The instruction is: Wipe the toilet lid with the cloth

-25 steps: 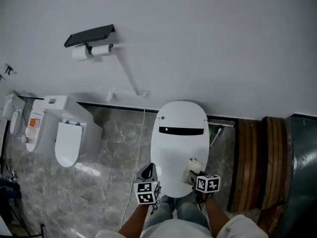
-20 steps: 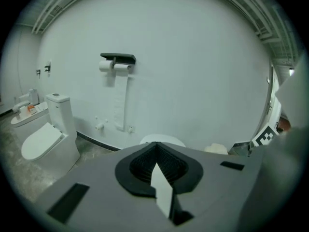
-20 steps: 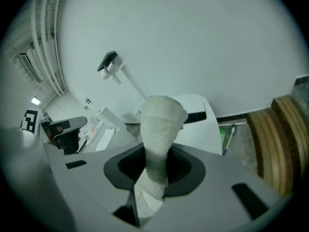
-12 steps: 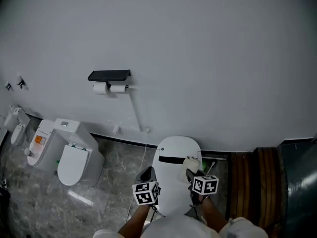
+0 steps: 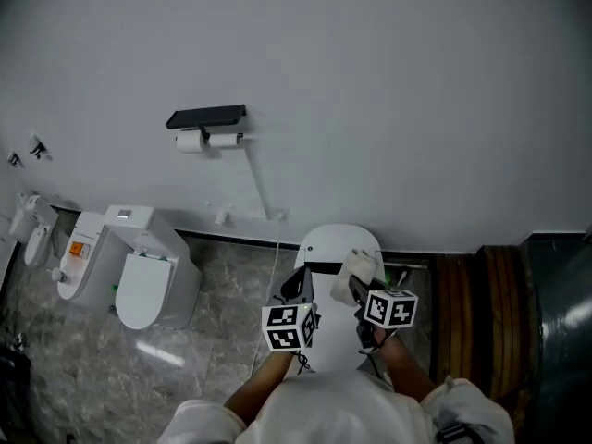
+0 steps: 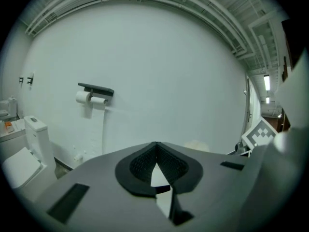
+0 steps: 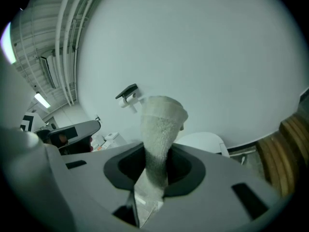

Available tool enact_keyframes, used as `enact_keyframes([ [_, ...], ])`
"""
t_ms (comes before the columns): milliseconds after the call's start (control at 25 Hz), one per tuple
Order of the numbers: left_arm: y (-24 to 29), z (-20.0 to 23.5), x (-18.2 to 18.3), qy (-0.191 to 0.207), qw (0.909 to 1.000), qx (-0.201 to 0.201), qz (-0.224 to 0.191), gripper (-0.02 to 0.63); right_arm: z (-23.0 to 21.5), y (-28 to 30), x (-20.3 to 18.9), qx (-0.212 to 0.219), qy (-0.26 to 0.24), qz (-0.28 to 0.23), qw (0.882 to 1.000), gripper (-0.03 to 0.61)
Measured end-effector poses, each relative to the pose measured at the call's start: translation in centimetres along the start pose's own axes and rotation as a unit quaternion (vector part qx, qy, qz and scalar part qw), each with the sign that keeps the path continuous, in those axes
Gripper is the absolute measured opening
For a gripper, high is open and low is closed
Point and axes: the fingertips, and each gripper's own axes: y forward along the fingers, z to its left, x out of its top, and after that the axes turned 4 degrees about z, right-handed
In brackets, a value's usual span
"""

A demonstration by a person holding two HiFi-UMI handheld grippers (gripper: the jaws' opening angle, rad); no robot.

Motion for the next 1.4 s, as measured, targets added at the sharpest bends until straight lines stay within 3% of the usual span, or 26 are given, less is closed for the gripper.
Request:
enact_keyframes([
  [120,-1.1,-0.1,1.0,0.011,0.9995,-0.016,-0.026,0.014,1.1,0.2,-1.3,0.011,0.01,0.002,1.0,0.092],
  [480,-2.1,0.8,1.0,0.005,0.9996,-0.012,-0.024,0.014,3.1,-0.4,-1.0,0.002,-0.025,-0.001,1.0,0.092],
  [1400,-1.8,0.2,-1.0,-0.021,0.9997,-0.013,-0.006,0.014,2.7,-0.8,-1.2,0.001,-0.025,0.008,1.0,0.092],
])
